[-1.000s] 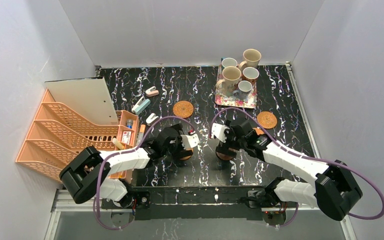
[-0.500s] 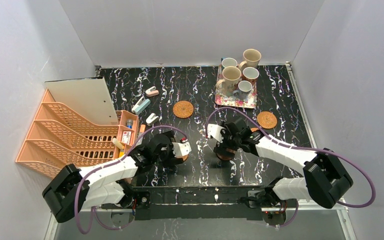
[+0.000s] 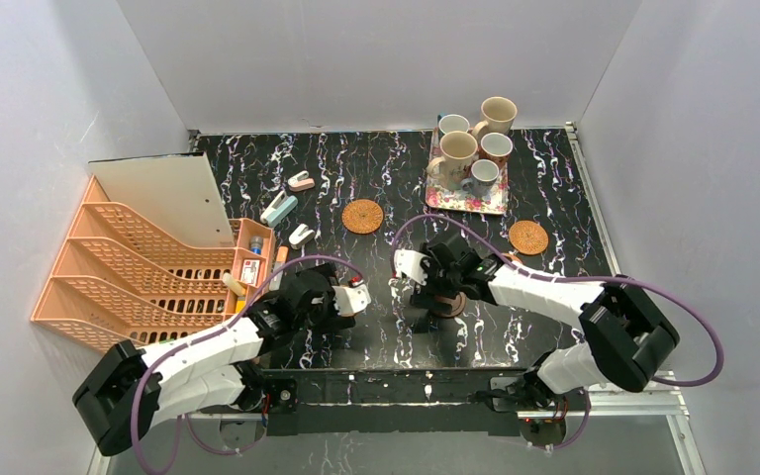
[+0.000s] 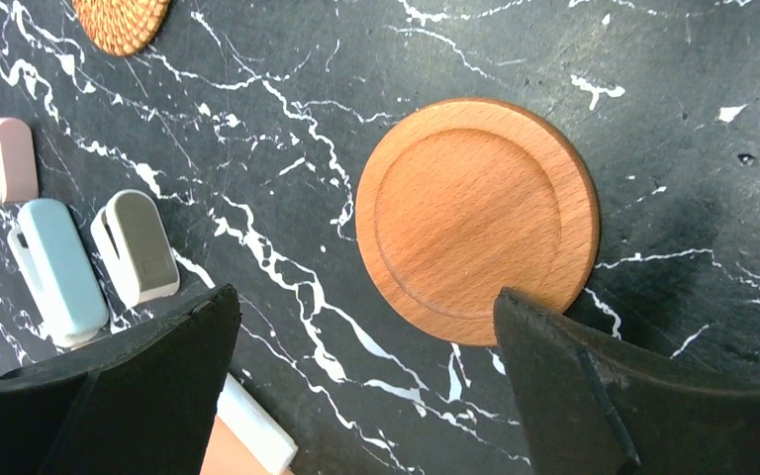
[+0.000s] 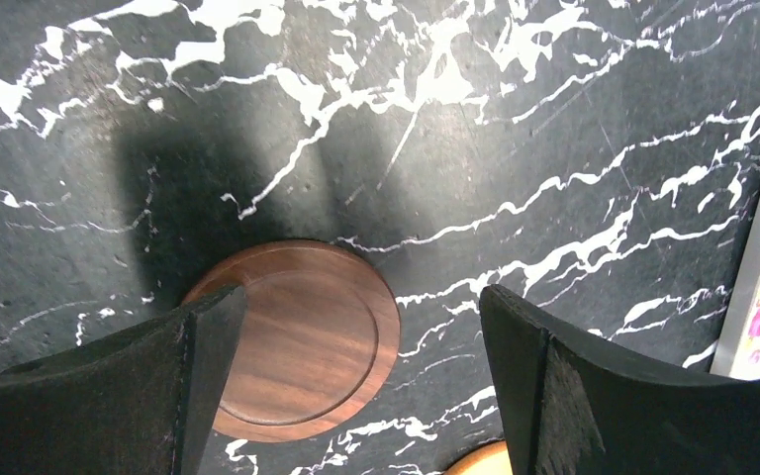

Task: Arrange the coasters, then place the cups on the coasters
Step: Move the coaster to the center of the board.

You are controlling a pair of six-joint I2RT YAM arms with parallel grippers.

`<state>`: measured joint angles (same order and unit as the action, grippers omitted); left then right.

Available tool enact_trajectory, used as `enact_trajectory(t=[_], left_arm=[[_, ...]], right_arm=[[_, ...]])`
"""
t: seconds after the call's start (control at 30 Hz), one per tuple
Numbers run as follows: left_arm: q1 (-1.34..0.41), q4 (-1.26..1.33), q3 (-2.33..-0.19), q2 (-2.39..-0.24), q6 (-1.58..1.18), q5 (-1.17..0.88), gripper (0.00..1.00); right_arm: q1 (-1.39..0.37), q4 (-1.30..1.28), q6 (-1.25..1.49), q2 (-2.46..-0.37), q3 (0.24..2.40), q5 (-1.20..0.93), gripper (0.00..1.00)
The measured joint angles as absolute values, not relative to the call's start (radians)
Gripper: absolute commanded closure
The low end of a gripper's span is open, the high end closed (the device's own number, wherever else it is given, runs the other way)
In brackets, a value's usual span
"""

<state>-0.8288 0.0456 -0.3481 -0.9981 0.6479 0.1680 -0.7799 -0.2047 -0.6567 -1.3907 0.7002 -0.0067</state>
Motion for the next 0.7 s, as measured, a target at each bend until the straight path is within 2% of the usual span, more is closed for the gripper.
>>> enact_trajectory(t=[0.33,0.7], left_arm=[[-0.828,-0.011,-0.4,-0.864,0.586,0.209,0.02],[-0.813,-0.028,-0.404,-0.678,0.54,0.265,0.02]], right_arm=[[-0.938,-0.156,-0.653,-1.435,0.727,0.019,0.02],[-0.996,-0.051,-0.63,-1.526,0.78,0.088,0.02]])
